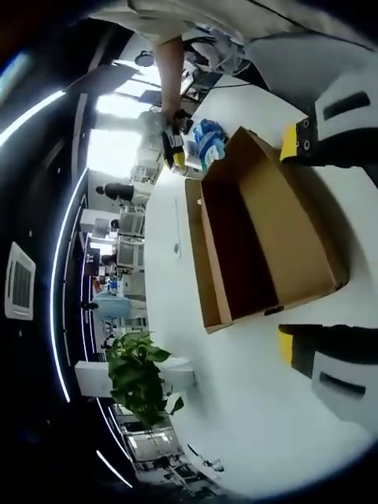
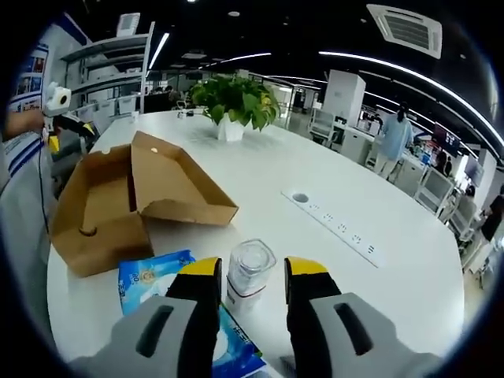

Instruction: Operate the shoe box by opening the lid, removing the specified soft item, and placing it in the target area until the item is outside and the box remains undamaged.

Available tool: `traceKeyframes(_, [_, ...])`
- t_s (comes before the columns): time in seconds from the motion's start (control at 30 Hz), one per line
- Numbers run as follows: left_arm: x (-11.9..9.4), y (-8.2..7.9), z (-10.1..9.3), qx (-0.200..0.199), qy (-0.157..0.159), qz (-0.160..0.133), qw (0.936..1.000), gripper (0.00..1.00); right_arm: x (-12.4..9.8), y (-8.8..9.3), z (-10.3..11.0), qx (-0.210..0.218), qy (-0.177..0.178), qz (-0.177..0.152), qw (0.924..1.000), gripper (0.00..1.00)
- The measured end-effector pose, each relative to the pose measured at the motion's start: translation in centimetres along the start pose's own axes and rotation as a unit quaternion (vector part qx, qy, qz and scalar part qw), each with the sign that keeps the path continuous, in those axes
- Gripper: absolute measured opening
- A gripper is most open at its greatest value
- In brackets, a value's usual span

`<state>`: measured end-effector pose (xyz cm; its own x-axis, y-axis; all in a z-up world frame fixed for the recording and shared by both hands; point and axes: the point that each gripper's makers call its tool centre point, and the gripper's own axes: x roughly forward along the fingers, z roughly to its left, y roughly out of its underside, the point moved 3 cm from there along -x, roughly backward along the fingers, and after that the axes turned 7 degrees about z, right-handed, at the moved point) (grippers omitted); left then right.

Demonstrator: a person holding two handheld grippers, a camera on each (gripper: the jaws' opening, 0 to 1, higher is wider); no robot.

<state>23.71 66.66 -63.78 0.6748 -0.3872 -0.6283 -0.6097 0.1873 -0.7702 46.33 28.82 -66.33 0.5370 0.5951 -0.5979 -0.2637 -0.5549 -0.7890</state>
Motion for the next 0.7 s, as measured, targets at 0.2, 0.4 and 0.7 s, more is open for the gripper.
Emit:
traceKeyframes(0.2, [0.0, 0.3, 1.0, 0.0, -0.036, 0.003, 0.9993, 0.67, -1.2, -1.3, 0.8, 0.017, 0.001, -0.005, 0.9998, 0.34])
traceKeyframes(0.4, [-0.2, 1.0, 1.9, -0.017, -0.063, 0.017, 0.9977, 0.54, -1.7, -2.5, 1.3, 0.018, 0.005, -0.008, 0.9998, 0.35])
traceKeyframes(0.7, [-0.4, 2.4, 3.4, -0.081, -0.1, 0.037, 0.991, 0.29, -1.2, -4.4, 2.5, 0.01, -0.007, 0.009, 0.9999, 0.34])
